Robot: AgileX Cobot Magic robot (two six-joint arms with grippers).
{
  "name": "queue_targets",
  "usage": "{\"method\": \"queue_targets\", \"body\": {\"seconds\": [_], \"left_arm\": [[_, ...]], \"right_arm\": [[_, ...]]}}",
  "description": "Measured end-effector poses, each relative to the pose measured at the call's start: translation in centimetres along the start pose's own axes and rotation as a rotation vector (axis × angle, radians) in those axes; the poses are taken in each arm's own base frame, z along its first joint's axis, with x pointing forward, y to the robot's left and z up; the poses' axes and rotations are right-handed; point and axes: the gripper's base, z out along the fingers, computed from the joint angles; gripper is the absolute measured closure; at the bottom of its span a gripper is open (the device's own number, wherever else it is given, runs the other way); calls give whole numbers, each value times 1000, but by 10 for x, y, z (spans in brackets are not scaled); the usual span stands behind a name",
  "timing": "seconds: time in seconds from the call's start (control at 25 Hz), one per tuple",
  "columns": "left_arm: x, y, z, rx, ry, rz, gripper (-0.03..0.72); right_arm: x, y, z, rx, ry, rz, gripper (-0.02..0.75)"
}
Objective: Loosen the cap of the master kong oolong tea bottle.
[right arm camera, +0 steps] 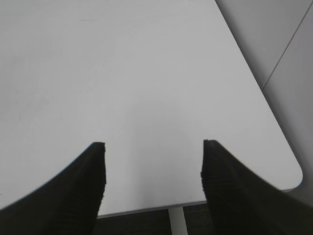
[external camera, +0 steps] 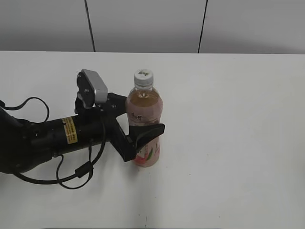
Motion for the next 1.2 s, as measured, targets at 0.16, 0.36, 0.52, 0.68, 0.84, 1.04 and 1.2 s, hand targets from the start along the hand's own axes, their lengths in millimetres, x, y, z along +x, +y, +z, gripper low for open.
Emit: {"method": "queue_targets", "body": {"seconds": [0.16, 0.36, 0.52, 0.68, 0.84, 1.04, 1.2], "left_arm": [[1, -1, 0, 11, 2, 1, 199], [1, -1, 0, 17, 1, 3, 298], [1, -2, 0, 22, 3, 6, 298], [1, -1, 0, 12, 2, 42, 298], [-2, 15, -7, -81, 4, 53, 298], [-3, 33, -19, -179, 7, 40, 298], [2, 29, -22, -172, -2, 28, 298]], "right_arm": [[0, 0, 0, 0, 0, 0, 267], [0, 0, 0, 0, 0, 0, 267], [0, 0, 0, 0, 0, 0, 267], [0, 0, 0, -1, -1, 0, 267], [-1, 3, 0, -31, -4, 16, 267], [-3, 8, 2, -91, 10, 35, 267], [-16, 19, 11, -228, 49, -4, 267]]}}
